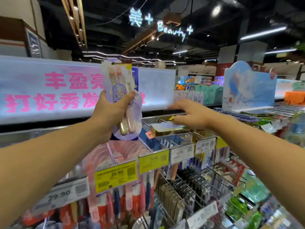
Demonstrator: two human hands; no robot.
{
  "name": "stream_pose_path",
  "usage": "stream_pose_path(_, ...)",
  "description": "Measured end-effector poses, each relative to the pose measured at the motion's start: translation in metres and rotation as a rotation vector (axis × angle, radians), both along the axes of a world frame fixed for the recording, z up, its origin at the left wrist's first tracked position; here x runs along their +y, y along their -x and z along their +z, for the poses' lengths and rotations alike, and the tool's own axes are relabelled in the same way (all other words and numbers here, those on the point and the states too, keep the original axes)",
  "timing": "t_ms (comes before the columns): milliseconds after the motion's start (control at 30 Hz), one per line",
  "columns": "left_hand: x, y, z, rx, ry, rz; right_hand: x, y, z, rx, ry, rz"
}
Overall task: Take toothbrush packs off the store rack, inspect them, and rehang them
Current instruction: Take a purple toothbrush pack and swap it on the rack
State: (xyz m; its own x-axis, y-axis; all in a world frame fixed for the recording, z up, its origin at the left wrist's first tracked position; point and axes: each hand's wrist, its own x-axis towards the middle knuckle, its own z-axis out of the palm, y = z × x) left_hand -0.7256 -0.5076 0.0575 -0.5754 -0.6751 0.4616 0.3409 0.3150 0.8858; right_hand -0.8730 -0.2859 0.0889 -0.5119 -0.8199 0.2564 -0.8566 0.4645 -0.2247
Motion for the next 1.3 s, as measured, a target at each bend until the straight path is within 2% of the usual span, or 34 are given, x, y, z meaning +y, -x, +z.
stream_pose_path(100, -0.001, 0.013, -0.002, 0.009, -0.003, 0.039, 0.015, 0.022, 0.002, -0.03, -0.246, -0.012)
stream_pose_path(233, 0.0, 0.021, -0.005, -0.021, -0.001, 0.084, 0.008, 0.043, -0.012, -0.005, -0.384, -0.016)
stream_pose_path(467, -0.003, 0.021, -0.007, -0.051, -0.011, 0.141, -0.007, 0.048, -0.022, 0.202, -0.295, 0.053)
stream_pose_path(567, 0.0, 0.015, -0.008, -0.052, -0.014, 0.16, -0.011, 0.049, -0.021, 0.184, -0.257, 0.073)
stream_pose_path(700, 0.002, 0.008, -0.009, -0.025, -0.043, 0.196, -0.012, 0.051, -0.014, 0.099, -0.056, 0.042)
stream_pose_path(767, 0.006, 0.006, -0.009, -0.023, -0.046, 0.208, -0.012, 0.049, -0.007, -0.017, 0.088, 0.026)
stream_pose_path(867, 0.016, 0.006, -0.008, -0.015, -0.075, 0.221, -0.013, 0.028, 0.004, -0.427, 0.304, 0.073)
stream_pose_path(967, 0.037, 0.008, -0.004, -0.006, -0.1, 0.209, -0.02, -0.004, 0.012, -0.671, 0.465, 0.195)
stream_pose_path(1067, 0.062, 0.009, 0.001, 0.011, -0.059, 0.21, -0.033, -0.04, 0.014, -0.799, 0.535, 0.286)
stream_pose_path(1200, 0.08, 0.004, 0.004, 0.022, -0.027, 0.241, -0.056, -0.059, 0.006, -0.986, 0.61, 0.248)
stream_pose_path(1300, 0.089, -0.007, 0.006, 0.005, -0.018, 0.281, -0.047, -0.074, 0.003, -1.028, 0.648, 0.252)
